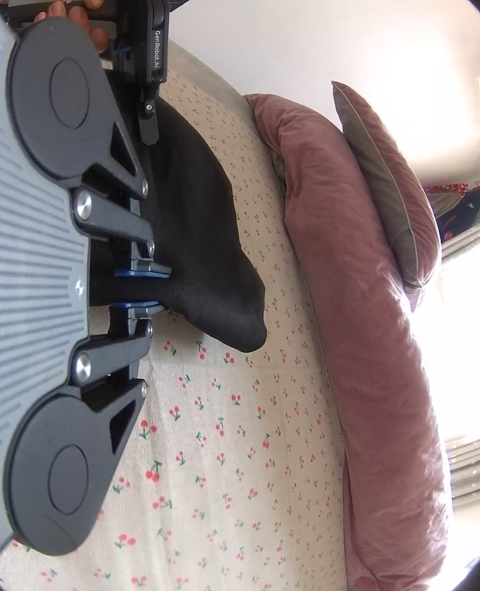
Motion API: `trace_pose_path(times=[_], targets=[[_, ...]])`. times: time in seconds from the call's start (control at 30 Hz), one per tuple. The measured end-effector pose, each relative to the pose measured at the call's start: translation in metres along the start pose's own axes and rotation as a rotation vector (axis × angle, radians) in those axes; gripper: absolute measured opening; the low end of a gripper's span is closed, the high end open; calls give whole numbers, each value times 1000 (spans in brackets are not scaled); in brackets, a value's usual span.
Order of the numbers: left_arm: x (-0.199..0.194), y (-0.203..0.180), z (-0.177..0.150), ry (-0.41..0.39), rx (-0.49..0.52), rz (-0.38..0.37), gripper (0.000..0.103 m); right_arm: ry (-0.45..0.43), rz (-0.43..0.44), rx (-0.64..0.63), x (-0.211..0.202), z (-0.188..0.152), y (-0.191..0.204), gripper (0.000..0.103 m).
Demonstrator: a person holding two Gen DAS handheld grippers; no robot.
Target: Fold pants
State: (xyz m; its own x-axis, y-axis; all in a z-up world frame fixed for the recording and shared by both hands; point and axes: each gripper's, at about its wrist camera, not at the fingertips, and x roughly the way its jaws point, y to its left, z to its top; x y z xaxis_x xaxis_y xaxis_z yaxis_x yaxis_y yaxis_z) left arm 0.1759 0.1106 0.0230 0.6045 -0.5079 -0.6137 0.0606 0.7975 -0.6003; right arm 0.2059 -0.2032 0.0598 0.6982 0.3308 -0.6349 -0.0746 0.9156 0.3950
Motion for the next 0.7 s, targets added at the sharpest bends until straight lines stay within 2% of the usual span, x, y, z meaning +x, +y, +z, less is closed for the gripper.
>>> trace_pose_path(times=[0.17,0.27,0.33,0.43,0.57,0.7], targets=[[21,-48,-26,44,73,-30,17,-26,-49,52,-36,8,-41,8],[38,-60,-38,53,114,-8,17,2,-86,90,-41,6,-71,8],[49,-63,-41,53,135,30,18,45,-103,105,-29,-3,-89,9],[54,-60,-40,47,134,35,21,107,-116,108,-6,-18,-101,10],[52,-50,-42,46,125,13,25,108,-90,158,-2,-19,-109,13],[49,-51,-43,47,139,20,31,132,-78,167,-1,-19,-112,21]])
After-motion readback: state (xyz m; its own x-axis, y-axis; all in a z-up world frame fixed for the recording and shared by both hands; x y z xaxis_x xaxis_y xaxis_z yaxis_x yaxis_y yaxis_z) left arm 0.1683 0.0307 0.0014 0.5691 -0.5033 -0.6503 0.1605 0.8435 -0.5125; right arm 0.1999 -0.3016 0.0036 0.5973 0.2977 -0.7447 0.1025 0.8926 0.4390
